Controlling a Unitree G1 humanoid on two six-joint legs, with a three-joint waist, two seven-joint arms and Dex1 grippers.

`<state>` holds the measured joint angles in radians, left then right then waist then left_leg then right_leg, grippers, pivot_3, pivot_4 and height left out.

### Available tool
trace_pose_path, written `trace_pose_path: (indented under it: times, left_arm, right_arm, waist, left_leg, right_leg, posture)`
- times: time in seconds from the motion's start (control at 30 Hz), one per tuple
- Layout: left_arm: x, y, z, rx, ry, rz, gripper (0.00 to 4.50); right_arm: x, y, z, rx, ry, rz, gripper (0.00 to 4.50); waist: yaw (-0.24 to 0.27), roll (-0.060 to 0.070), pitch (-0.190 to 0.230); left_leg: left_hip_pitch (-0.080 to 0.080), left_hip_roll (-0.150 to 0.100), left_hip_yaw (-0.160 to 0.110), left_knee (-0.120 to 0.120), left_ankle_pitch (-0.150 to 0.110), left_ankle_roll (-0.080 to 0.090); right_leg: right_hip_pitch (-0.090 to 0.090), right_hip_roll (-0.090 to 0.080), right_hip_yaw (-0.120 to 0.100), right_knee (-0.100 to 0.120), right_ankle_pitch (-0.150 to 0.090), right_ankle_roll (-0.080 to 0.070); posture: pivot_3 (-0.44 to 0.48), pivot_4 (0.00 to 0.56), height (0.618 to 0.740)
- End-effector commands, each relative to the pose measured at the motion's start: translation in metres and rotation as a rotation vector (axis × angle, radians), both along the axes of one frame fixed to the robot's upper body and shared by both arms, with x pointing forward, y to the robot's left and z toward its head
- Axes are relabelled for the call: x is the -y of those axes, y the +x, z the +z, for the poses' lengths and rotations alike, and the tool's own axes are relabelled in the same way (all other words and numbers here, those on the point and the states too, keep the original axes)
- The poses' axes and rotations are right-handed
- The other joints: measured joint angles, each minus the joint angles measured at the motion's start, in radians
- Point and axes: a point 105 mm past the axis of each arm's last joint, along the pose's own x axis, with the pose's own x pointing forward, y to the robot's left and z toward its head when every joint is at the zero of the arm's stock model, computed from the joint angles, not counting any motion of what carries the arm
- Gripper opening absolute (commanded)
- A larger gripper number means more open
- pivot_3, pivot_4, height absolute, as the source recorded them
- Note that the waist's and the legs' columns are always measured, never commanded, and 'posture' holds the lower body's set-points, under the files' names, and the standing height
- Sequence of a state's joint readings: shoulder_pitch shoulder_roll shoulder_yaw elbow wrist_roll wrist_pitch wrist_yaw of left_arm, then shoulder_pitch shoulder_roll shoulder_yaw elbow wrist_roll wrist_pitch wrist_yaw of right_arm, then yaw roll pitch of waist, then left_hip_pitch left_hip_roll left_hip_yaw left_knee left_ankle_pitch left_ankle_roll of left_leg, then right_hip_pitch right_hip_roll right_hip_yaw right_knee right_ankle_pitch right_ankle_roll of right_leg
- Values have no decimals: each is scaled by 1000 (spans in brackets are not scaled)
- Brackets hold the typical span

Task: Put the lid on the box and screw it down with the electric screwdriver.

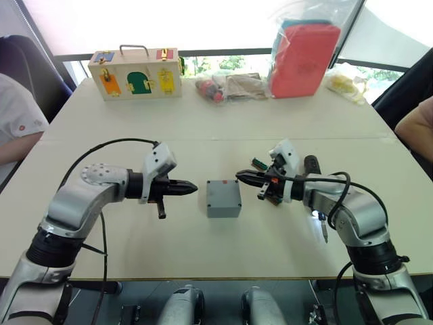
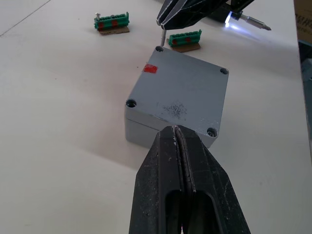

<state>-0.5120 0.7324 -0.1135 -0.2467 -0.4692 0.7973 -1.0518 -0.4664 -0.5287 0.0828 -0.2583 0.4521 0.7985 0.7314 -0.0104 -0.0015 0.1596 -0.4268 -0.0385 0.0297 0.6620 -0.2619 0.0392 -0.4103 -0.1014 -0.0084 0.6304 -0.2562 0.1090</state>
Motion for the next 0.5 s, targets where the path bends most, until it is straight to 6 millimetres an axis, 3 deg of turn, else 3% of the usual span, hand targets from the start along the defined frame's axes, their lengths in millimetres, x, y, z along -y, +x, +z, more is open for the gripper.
trace_pose_path:
  times: [0.03, 0.5]
  left_arm:
    - [3, 2, 8, 37, -9, -13, 0]
    - [3, 2, 6, 38, -8, -4, 0]
  right_arm:
    - [-3, 0, 8, 42, 9, 10, 57]
    - [-2, 5, 1, 40, -9, -2, 57]
  waist:
    - [0, 0, 0]
    - [0, 0, 0]
  left_leg:
    - [0, 0, 0, 0, 0, 0]
    - [0, 0, 0, 0, 0, 0]
  right_leg:
    - [0, 0, 0, 0, 0, 0]
    - [0, 1, 0, 0, 0, 0]
  posture:
    - [0, 150, 740]
    - [0, 150, 740]
